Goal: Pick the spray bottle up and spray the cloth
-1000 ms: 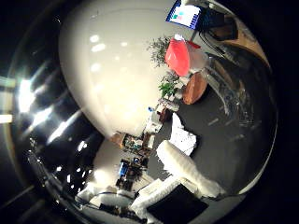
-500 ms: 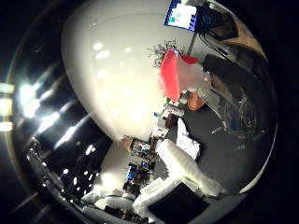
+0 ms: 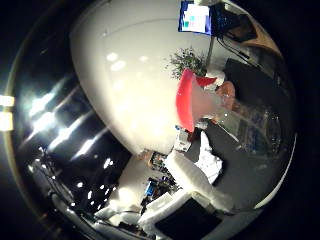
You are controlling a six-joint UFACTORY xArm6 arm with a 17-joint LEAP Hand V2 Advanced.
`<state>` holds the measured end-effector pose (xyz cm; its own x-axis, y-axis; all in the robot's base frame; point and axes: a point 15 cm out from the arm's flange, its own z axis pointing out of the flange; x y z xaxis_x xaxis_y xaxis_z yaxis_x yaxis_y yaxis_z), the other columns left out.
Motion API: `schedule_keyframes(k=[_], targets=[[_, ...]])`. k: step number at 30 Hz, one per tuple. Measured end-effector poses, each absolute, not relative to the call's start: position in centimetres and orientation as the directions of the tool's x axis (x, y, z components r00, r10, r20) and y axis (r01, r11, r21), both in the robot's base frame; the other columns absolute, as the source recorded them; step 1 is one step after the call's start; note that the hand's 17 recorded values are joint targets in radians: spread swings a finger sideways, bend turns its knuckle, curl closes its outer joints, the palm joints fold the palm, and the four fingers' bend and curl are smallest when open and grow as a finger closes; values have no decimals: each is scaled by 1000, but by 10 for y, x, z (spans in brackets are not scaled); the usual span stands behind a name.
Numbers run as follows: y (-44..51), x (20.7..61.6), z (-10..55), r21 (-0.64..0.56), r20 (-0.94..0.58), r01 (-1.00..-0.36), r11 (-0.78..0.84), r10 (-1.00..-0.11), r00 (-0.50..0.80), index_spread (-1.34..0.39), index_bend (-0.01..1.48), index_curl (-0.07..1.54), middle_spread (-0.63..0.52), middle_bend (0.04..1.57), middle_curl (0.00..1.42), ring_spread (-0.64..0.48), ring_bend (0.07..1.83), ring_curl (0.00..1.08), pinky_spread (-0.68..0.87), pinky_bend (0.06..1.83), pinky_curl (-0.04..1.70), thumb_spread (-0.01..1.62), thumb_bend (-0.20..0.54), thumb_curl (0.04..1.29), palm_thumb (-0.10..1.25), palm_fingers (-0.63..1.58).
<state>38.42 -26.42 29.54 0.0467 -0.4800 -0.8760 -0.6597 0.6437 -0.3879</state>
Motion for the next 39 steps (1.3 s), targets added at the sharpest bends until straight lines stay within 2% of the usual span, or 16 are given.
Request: schedule_keyframes(k=[10,21,39], targets=[[-260,400,295,-380,-879,-680,627,-473,55,-133,144,239,218,248,340,156,354,268,286,372,323,1174,-21,314,593,35],[-233,425,297,-380,-876,-724,576,-475,82,-132,142,238,219,253,336,156,362,265,295,381,326,1083,-27,273,484,31],[-207,451,284,-370,-875,-752,545,-477,84,-133,143,236,233,270,336,174,385,263,296,379,322,1065,-24,273,477,38]])
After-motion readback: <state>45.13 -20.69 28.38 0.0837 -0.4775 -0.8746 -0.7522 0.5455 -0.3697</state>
